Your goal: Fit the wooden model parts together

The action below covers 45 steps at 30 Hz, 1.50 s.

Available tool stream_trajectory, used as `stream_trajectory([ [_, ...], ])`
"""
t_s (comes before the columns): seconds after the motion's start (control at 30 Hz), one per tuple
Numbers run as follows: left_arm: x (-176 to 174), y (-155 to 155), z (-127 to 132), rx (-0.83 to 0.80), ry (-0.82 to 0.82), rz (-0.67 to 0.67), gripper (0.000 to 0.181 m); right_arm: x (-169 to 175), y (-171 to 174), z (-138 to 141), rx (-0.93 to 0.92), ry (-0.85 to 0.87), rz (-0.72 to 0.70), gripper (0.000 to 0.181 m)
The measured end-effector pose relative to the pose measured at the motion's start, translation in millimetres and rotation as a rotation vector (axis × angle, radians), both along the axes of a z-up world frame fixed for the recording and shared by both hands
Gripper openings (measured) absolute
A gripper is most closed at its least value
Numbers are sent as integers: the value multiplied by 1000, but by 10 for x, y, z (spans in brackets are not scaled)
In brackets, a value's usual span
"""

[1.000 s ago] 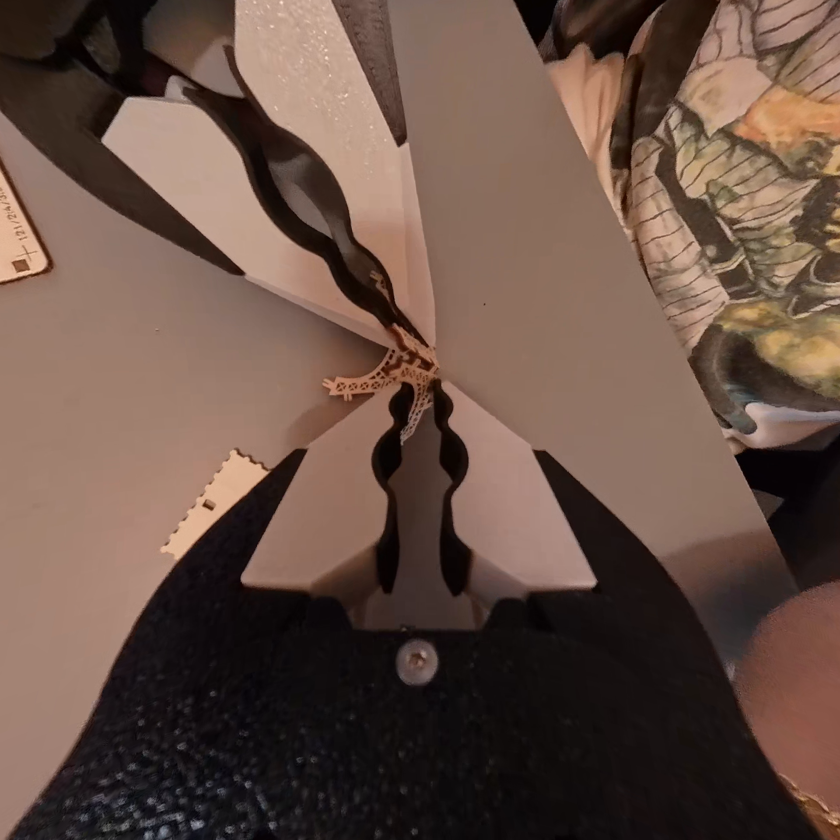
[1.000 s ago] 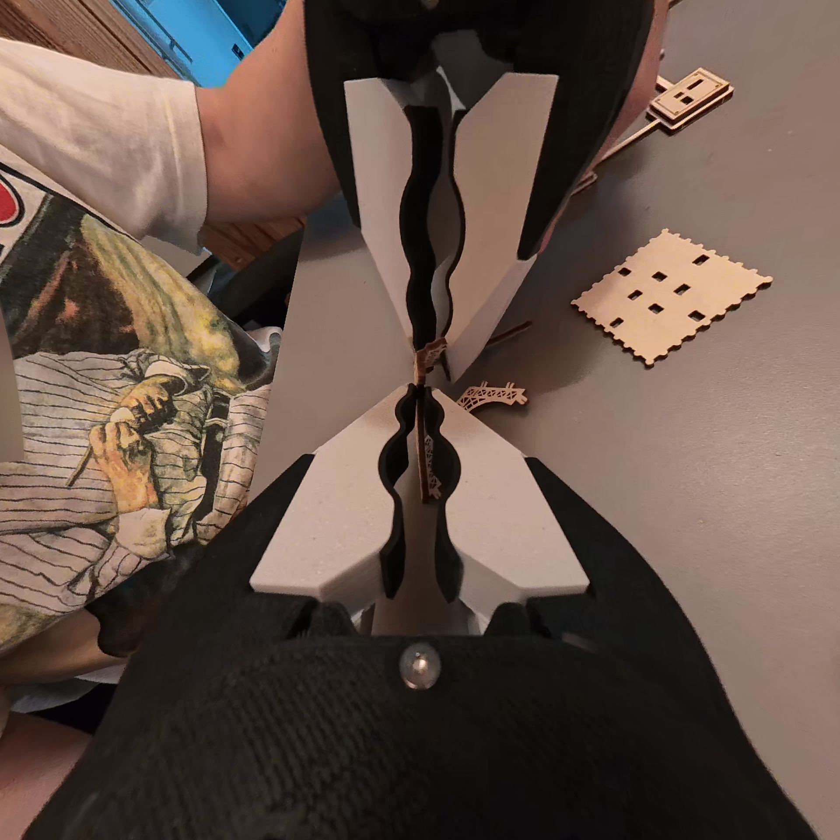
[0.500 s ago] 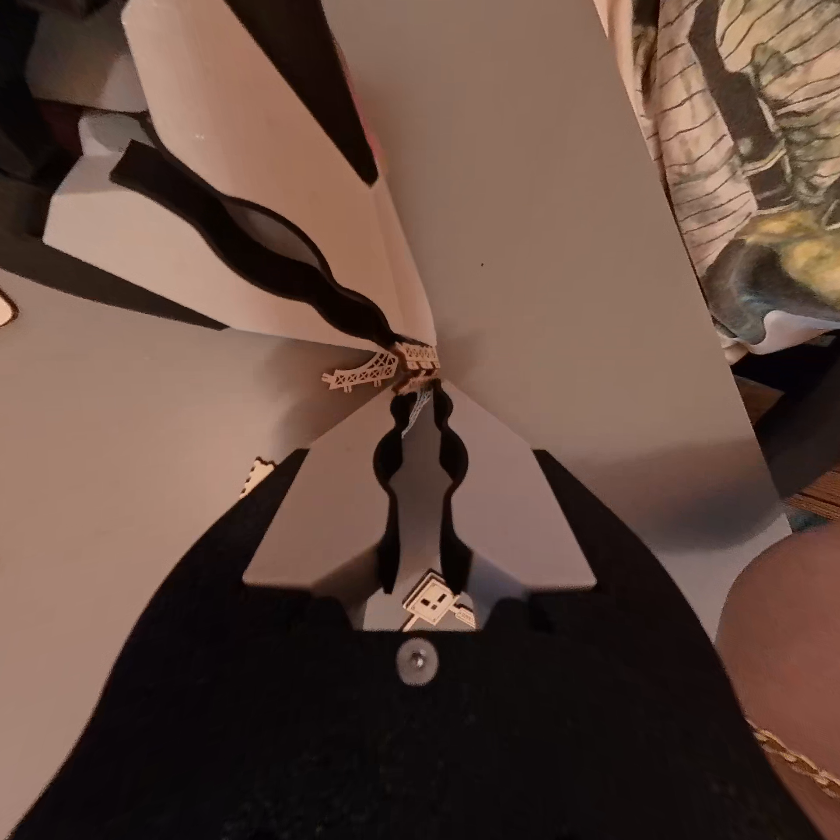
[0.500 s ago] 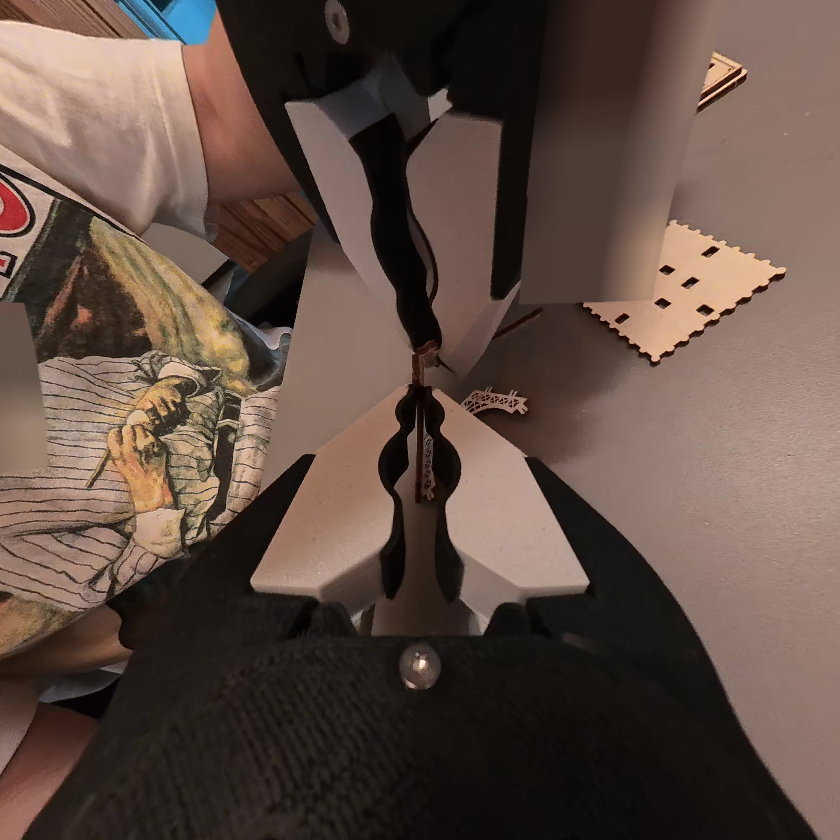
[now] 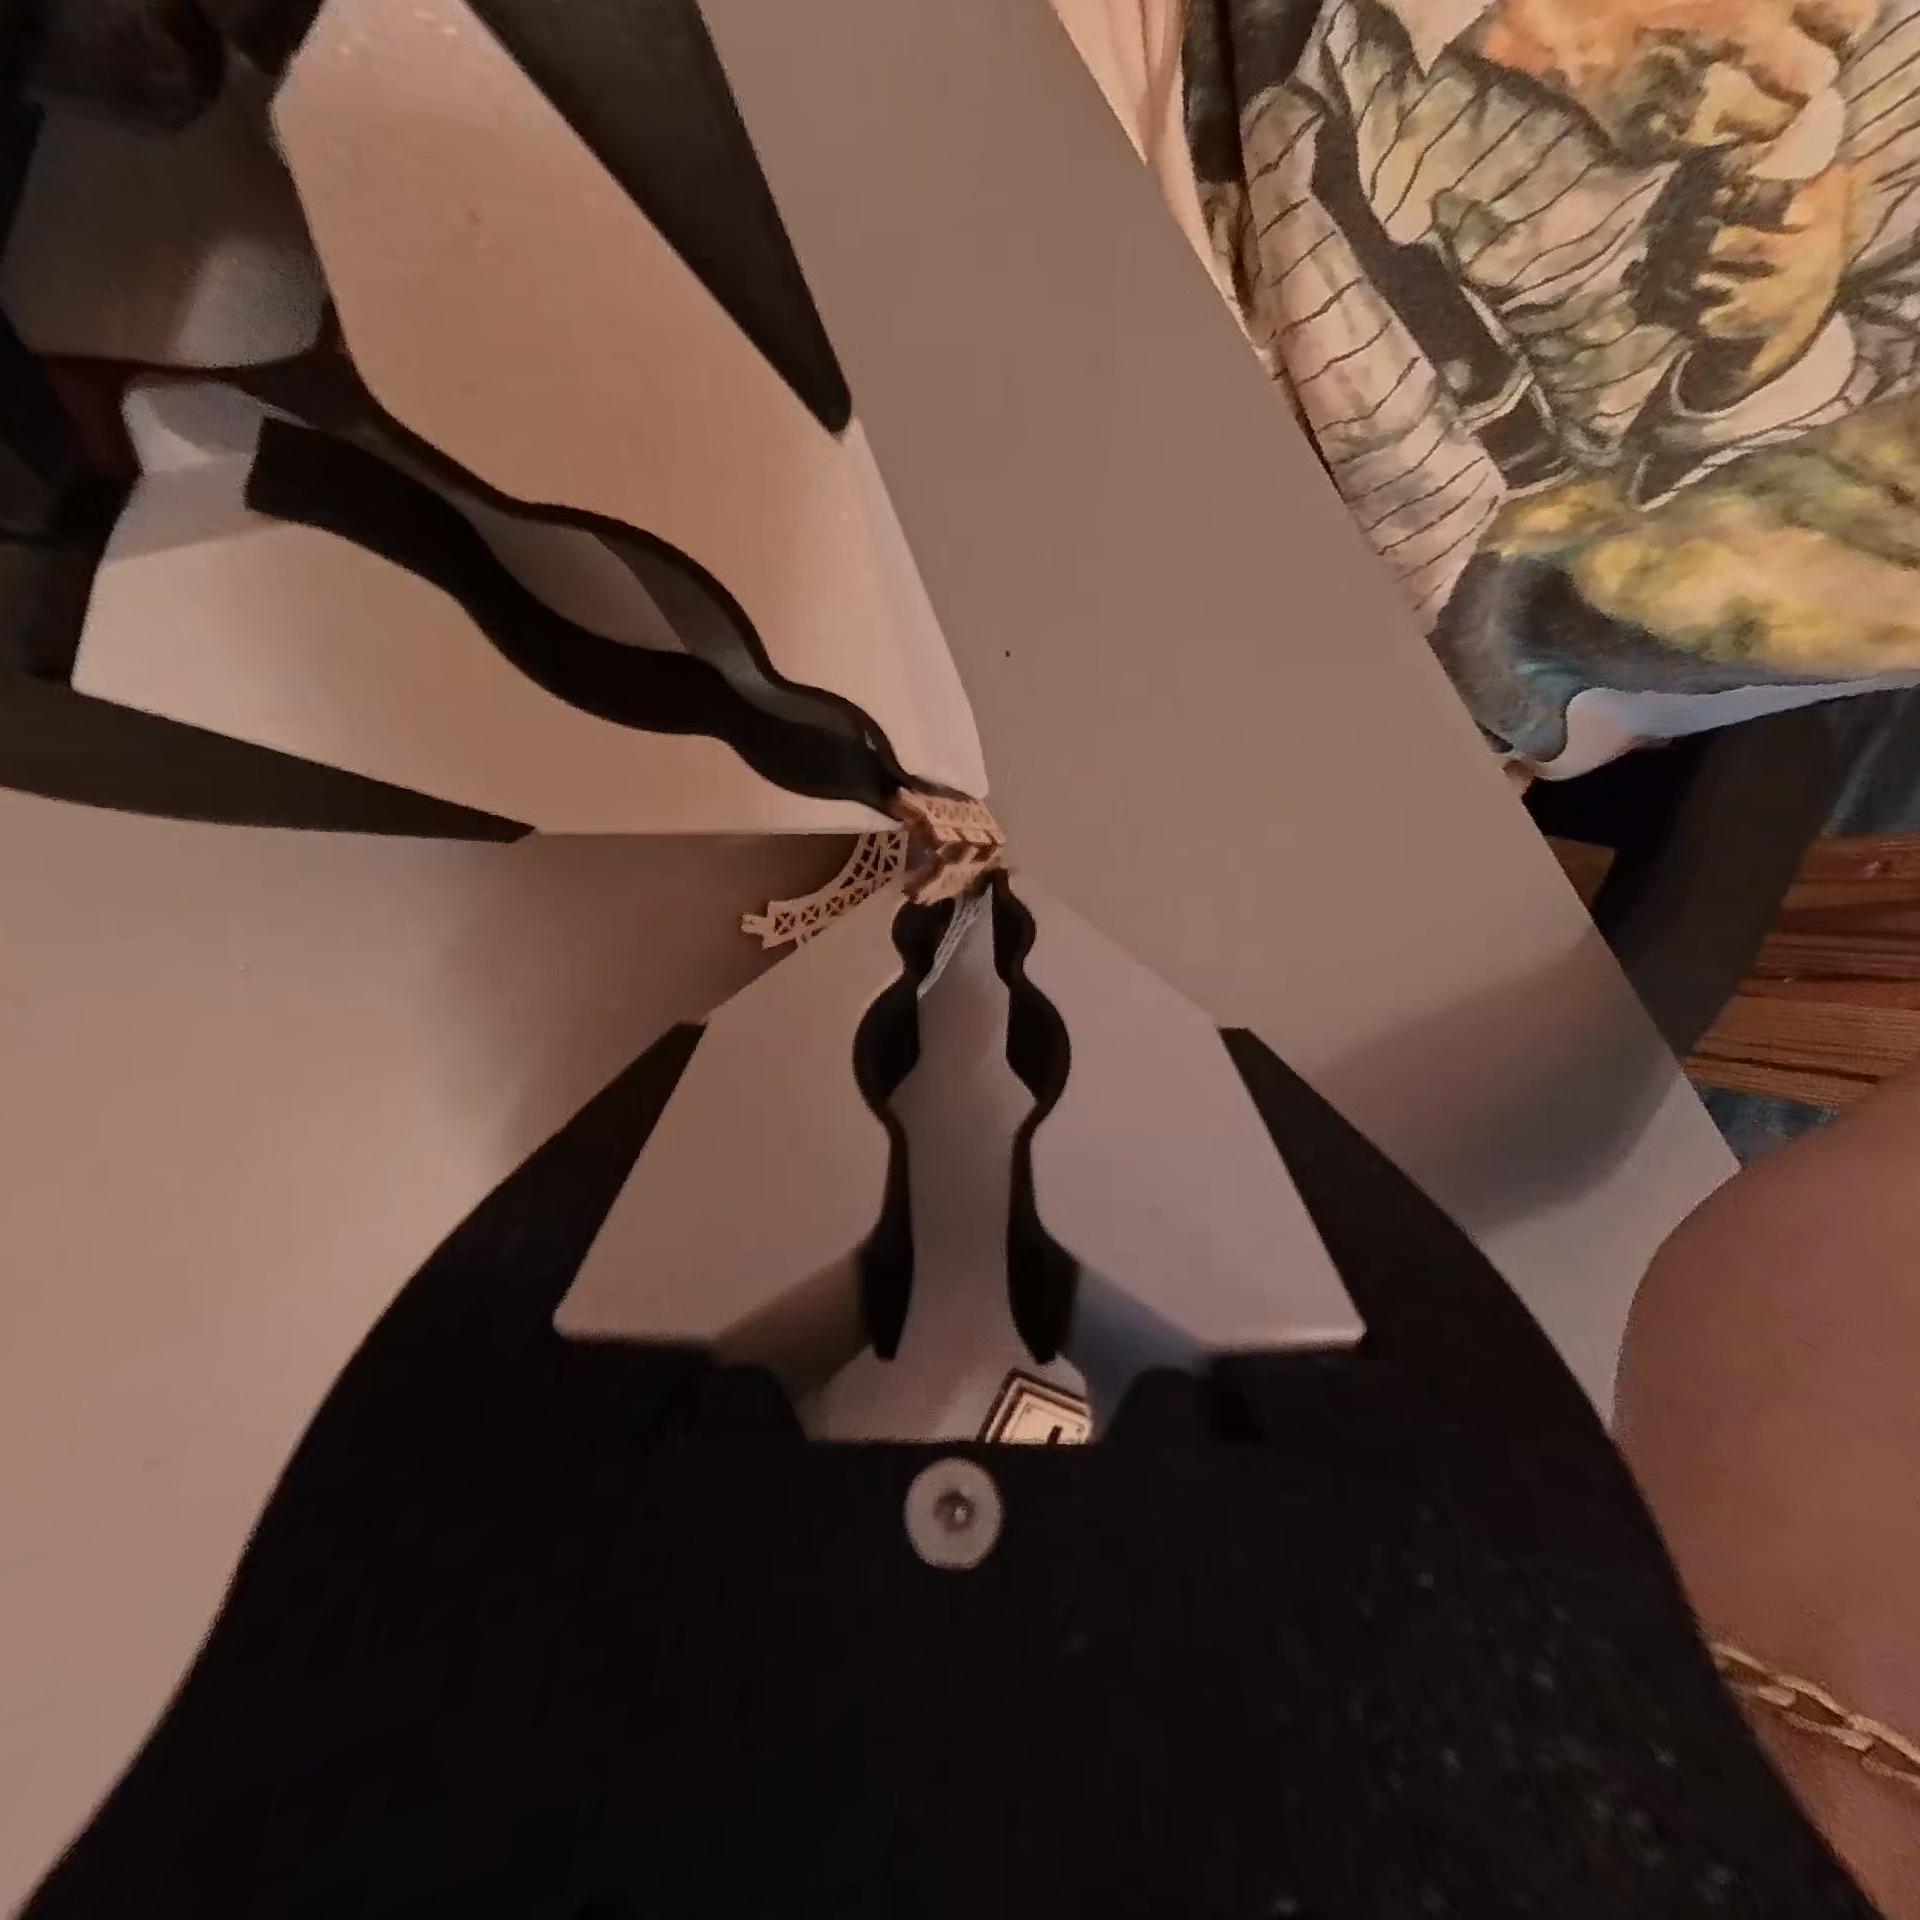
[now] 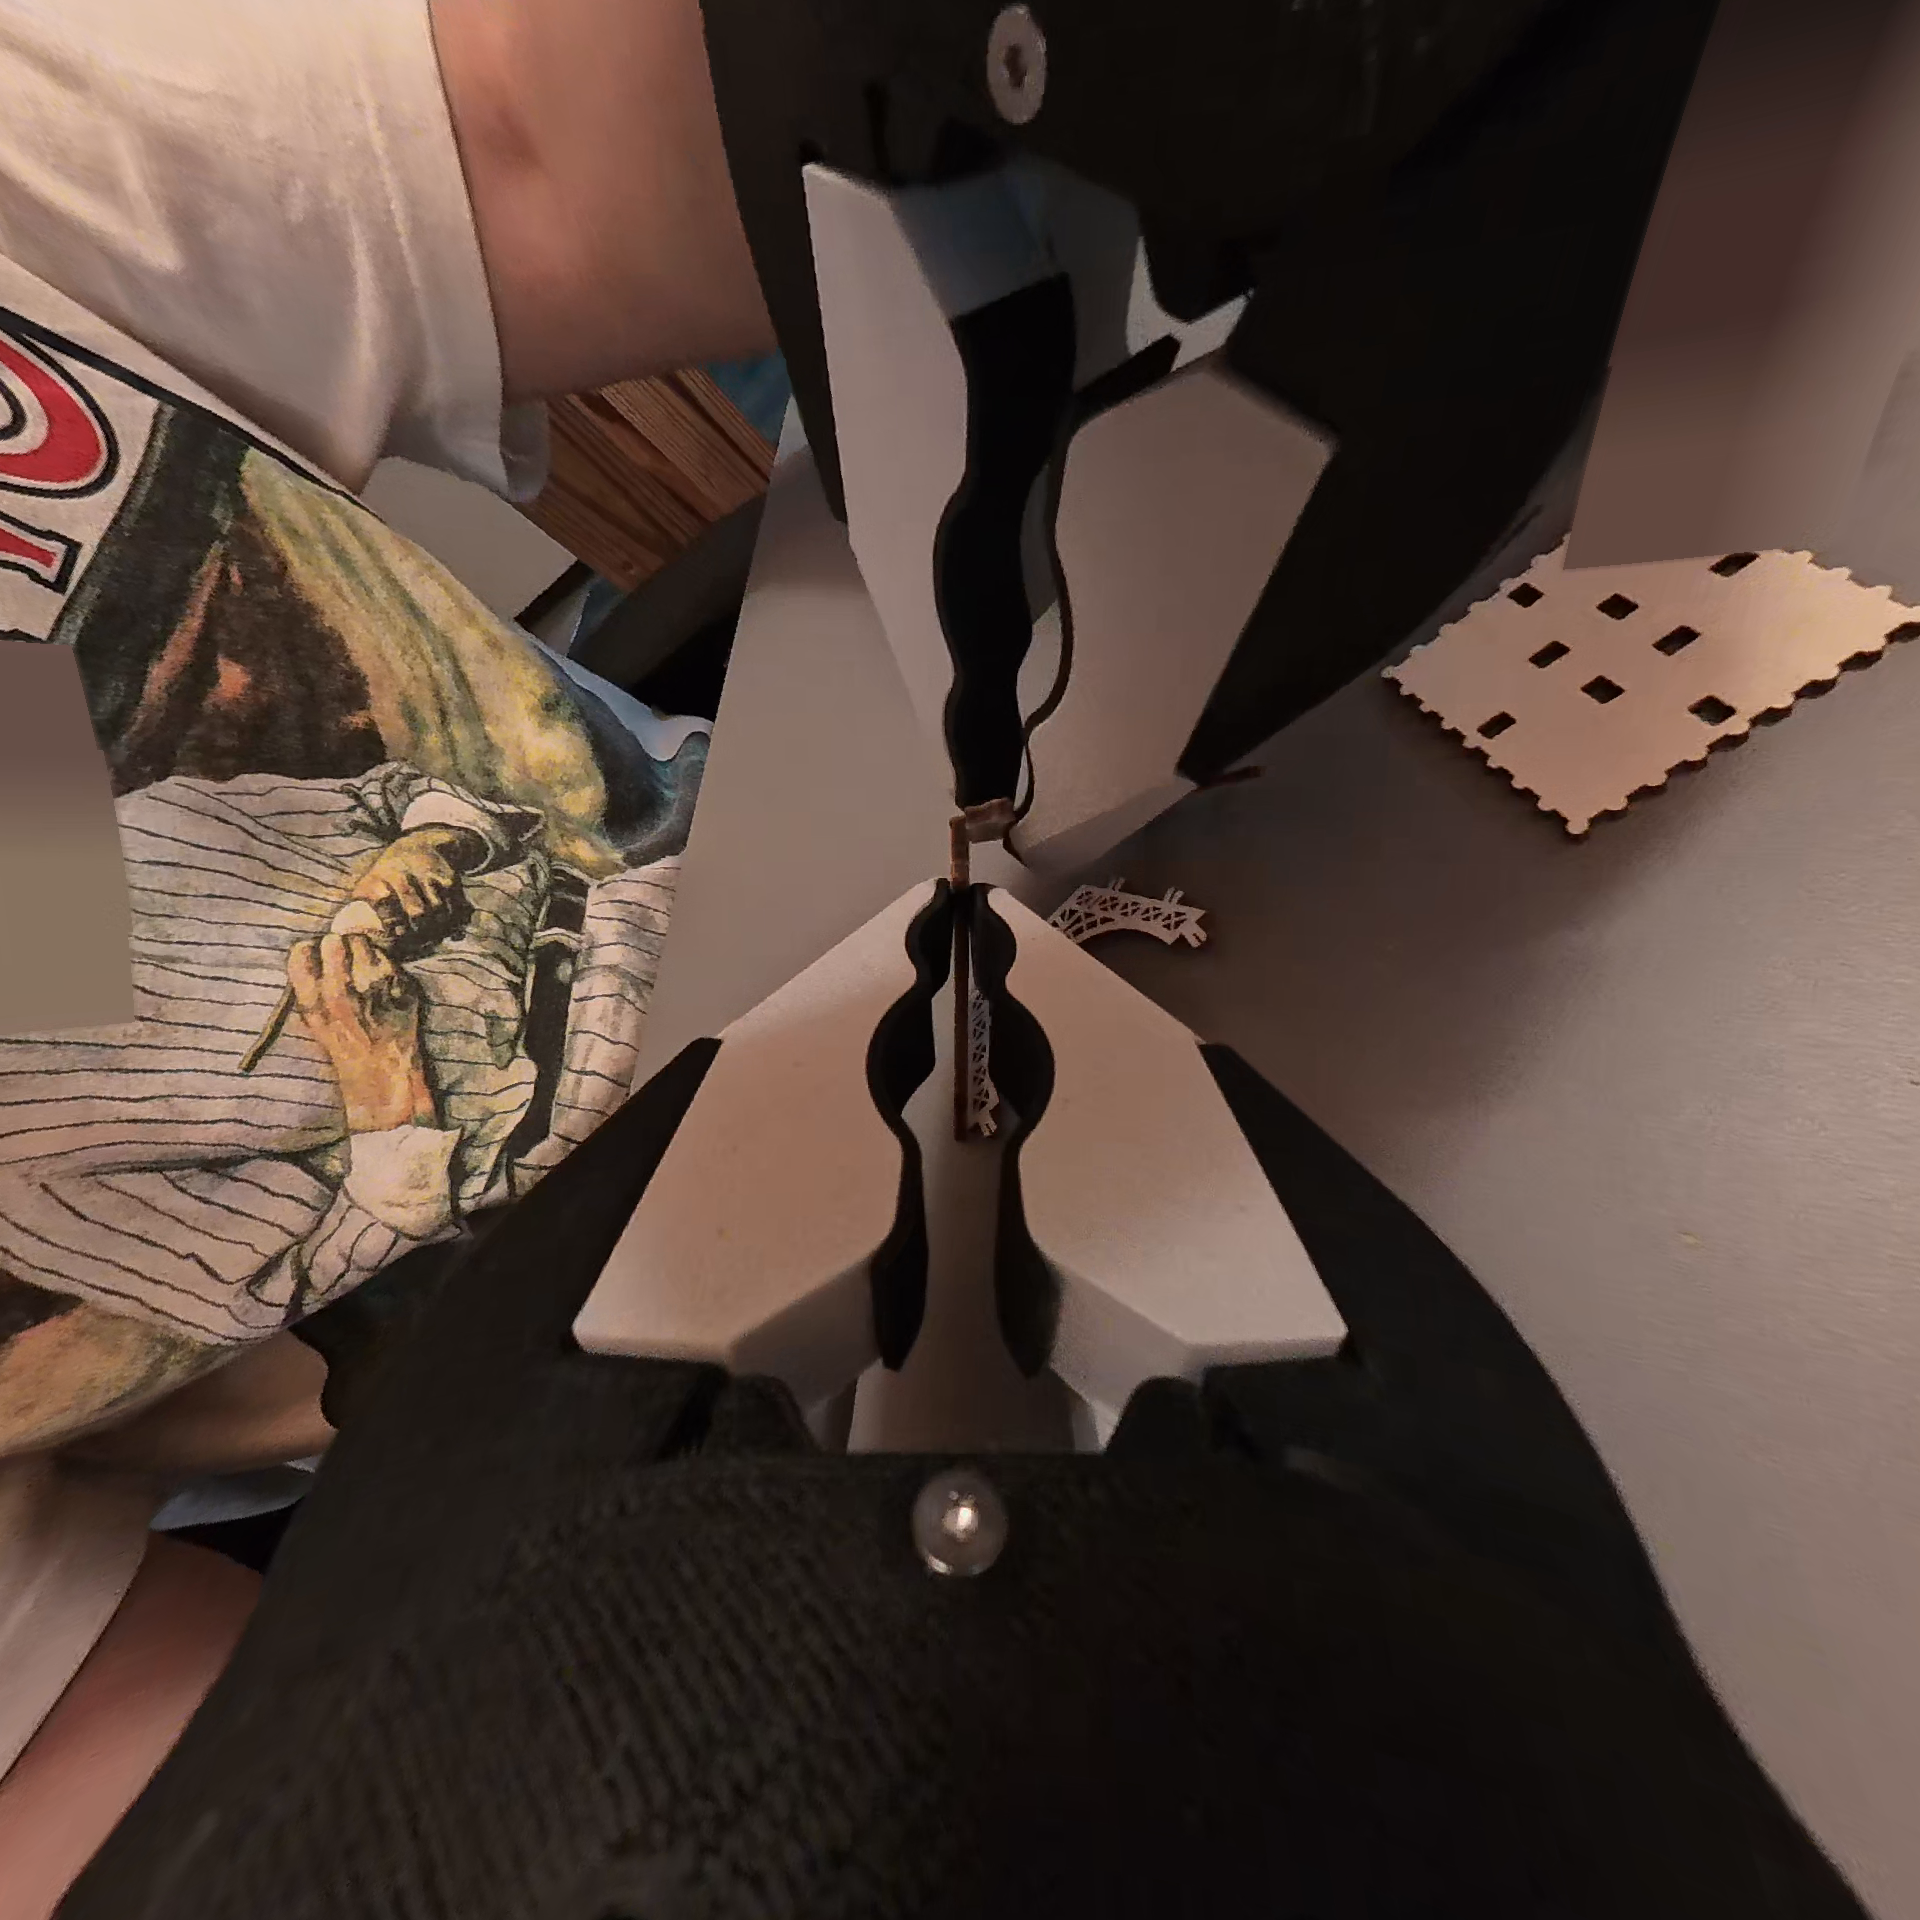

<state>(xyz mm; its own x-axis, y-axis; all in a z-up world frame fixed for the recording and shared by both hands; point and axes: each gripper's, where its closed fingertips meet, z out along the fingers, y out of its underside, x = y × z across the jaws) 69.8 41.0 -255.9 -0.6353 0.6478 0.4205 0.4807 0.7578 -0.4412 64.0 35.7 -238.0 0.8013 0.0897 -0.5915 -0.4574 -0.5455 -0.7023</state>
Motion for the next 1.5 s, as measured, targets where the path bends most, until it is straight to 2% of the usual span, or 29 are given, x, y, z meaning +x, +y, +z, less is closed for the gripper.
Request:
stream_trajectory([
  [0.3,-5,-48,45,-107,60,182,10,43,-1,20,13,6,-27,1],
  [0.53,4,-38,46,-159,22,248,22,71,4,-4,-2,7,-45,1],
  [0.63,33,-21,126,-215,22,308,26,71,5,-7,-3,6,-46,1],
  [0.77,111,-2,299,-345,43,446,28,76,5,-10,-5,1,-50,1],
  [0.83,222,-1,277,-380,13,549,26,76,6,-10,-5,1,-50,0],
  [0.97,211,-41,257,-437,109,657,18,73,7,-9,-4,-3,-49,0],
  [1.03,200,-58,250,-462,138,676,9,74,7,-9,-4,-7,-50,0],
  [1.13,198,-89,217,-455,159,700,9,87,7,-14,-8,-19,-60,2],
  [1.27,204,-124,208,-480,136,710,8,104,3,14,9,-49,-76,22],
  [1.4,220,-110,268,-512,156,720,4,157,-21,100,62,-76,-117,17],
  [1.5,239,-86,286,-520,177,726,4,192,-50,176,109,-62,-142,5],
])
